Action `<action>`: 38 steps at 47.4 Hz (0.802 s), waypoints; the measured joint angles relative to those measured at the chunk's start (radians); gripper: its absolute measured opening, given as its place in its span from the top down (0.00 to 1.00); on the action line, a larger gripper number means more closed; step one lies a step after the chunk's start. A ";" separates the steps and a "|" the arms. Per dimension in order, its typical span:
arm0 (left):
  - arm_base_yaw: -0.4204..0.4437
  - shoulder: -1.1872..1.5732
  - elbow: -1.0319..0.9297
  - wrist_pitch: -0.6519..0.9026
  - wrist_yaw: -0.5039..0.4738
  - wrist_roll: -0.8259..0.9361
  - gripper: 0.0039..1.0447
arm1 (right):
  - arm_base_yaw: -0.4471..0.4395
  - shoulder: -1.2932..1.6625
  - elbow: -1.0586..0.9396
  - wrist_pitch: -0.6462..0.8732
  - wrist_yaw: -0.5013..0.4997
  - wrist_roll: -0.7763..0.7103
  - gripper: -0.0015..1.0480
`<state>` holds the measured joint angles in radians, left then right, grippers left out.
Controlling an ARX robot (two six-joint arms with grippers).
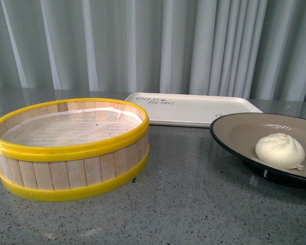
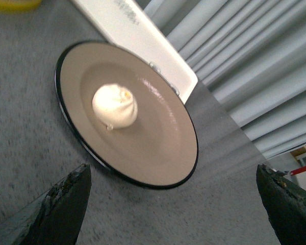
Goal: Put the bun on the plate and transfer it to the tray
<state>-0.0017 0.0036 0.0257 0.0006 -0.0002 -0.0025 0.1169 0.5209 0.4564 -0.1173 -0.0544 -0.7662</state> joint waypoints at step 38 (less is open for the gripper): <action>0.000 0.000 0.000 0.000 0.000 0.000 0.06 | -0.010 0.462 0.150 0.015 -0.047 -0.528 0.08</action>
<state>-0.0017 0.0036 0.0257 0.0006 -0.0002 -0.0025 0.1074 0.9829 0.6067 -0.1020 -0.1009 -1.2942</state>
